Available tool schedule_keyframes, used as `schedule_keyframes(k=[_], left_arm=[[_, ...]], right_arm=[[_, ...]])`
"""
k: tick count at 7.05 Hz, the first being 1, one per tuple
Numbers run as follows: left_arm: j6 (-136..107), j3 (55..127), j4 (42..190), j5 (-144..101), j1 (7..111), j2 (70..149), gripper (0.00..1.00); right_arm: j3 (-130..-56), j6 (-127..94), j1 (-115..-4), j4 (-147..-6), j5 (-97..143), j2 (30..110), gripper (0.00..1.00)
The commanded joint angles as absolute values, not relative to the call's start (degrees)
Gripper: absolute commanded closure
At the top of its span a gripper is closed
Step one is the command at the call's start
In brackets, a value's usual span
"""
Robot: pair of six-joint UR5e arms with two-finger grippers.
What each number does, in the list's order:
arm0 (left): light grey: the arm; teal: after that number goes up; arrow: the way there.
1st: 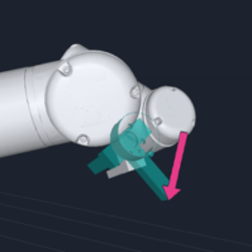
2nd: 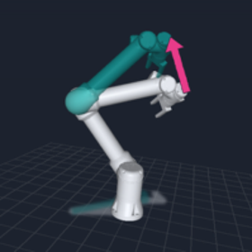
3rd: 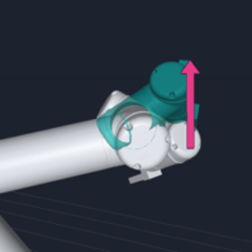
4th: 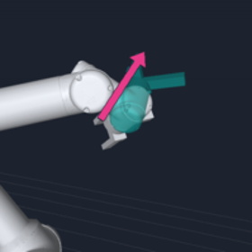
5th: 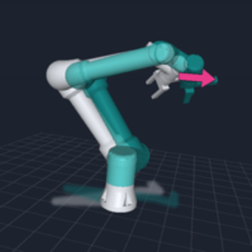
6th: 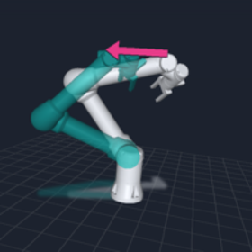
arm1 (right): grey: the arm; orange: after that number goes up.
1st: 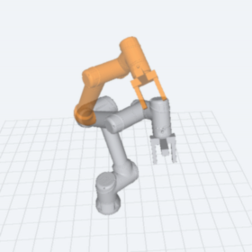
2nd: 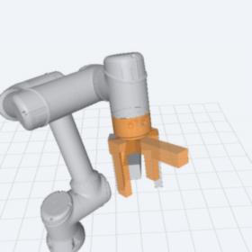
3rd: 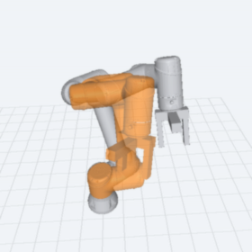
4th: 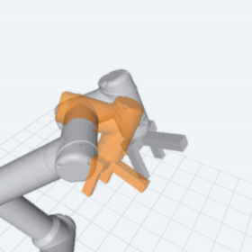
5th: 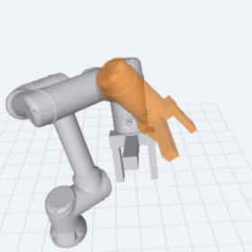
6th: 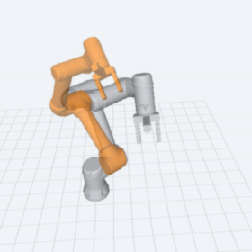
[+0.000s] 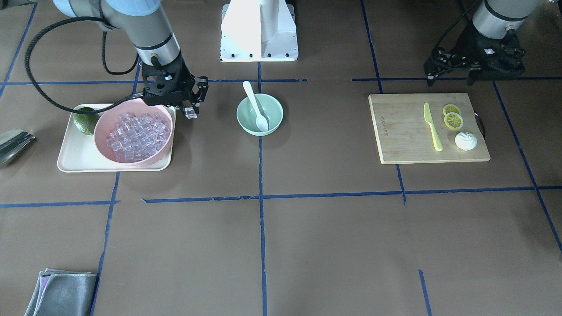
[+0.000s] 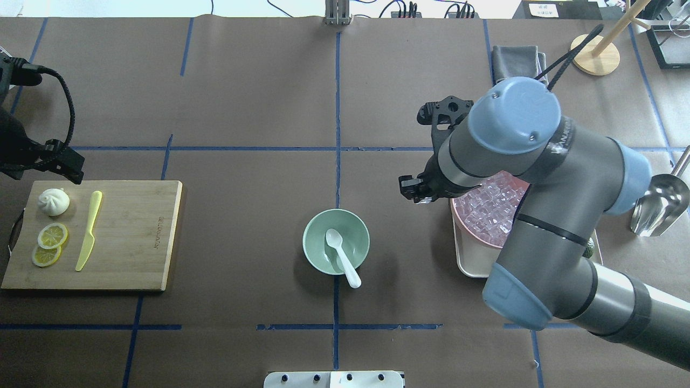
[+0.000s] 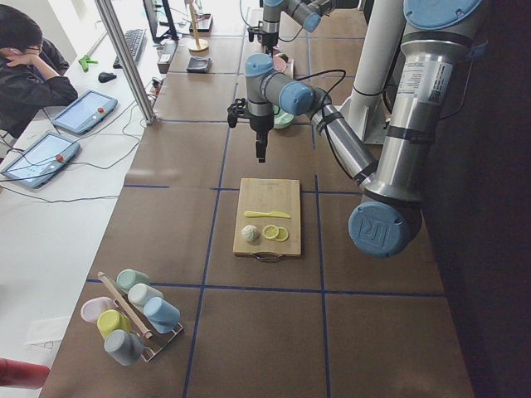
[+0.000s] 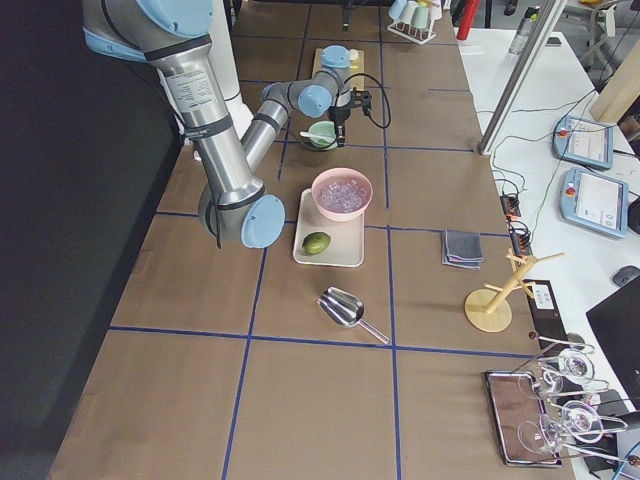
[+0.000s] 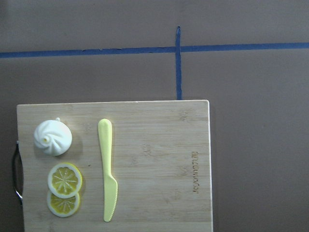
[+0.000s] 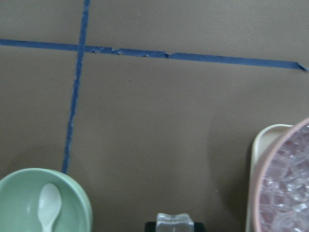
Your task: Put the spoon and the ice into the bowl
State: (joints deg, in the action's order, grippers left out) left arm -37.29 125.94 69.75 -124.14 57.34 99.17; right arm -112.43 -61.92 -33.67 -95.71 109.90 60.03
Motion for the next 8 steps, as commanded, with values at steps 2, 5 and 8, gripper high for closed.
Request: schedule_keyframes(k=[2,5,8], left_arm=[[-40.3,121.0,71.6,-123.9,62.2,100.0,0.0],[-40.3,118.1,75.2,-119.0,62.1,99.2,0.0],[-33.3,115.5,74.5,-119.5,65.8,98.0,0.0]], right_arm=[[-103.7,-69.2,-27.3,-95.5,103.6,49.3,1.0],[-100.1,-71.4,-24.5,-95.7,102.2,45.3,0.98],[-100.5,-70.7,-24.5,-95.9,102.2,45.8,0.0]])
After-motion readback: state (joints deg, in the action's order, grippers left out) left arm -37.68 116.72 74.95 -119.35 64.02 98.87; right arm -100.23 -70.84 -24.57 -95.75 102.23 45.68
